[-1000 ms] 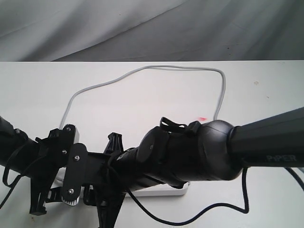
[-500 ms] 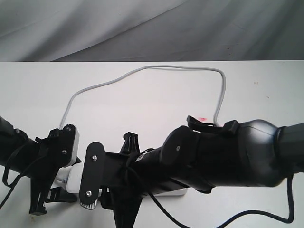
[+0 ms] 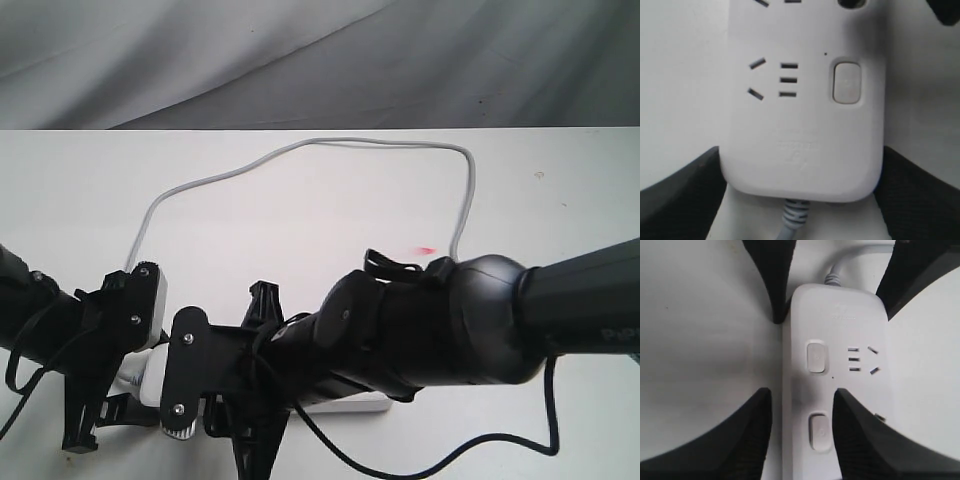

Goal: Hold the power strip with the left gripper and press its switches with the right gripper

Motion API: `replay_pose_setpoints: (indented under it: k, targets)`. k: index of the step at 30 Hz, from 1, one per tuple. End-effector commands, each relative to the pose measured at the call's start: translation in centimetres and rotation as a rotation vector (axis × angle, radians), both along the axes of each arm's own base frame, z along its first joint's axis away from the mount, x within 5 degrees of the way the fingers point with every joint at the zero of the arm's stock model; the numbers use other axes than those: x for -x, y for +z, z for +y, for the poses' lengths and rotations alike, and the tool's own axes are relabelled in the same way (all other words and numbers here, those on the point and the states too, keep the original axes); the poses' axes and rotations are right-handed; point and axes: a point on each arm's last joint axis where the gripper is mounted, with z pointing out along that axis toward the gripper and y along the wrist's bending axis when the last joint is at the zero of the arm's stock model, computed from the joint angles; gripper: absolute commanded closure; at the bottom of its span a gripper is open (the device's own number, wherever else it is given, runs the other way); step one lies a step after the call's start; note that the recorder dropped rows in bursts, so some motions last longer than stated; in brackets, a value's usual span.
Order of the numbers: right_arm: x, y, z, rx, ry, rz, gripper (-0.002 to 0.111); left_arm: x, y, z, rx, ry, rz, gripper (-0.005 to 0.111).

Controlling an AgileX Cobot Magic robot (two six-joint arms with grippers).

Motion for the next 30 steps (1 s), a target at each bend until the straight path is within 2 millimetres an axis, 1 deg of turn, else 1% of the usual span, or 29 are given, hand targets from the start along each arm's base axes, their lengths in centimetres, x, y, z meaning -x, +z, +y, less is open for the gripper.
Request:
replay_pose_setpoints:
  k: [1, 9, 22, 30]
  targets:
    - [-0.06, -0.50, 0.02, 0.010, 0.014, 0.021, 0.071, -0.25, -0.12, 0.30, -0.031, -0.006, -0.025, 0.052]
    - [-0.51, -0.55, -0.34, 0.011, -0.003, 0.022, 0.071, -0.25, -0.12, 0.30, -0.031, -0.006, -0.025, 0.052]
    - [-0.28, -0.58, -0.30, 0.002, -0.017, 0.064, 0.071, -0.25, -0.12, 0.30, -0.031, -0.006, -0.025, 0.052]
    - [-0.25, -1.46, -0.30, 0.021, -0.018, 0.081, 0.071, -0.25, -0.12, 0.30, -0.031, -0.006, -0.025, 0.052]
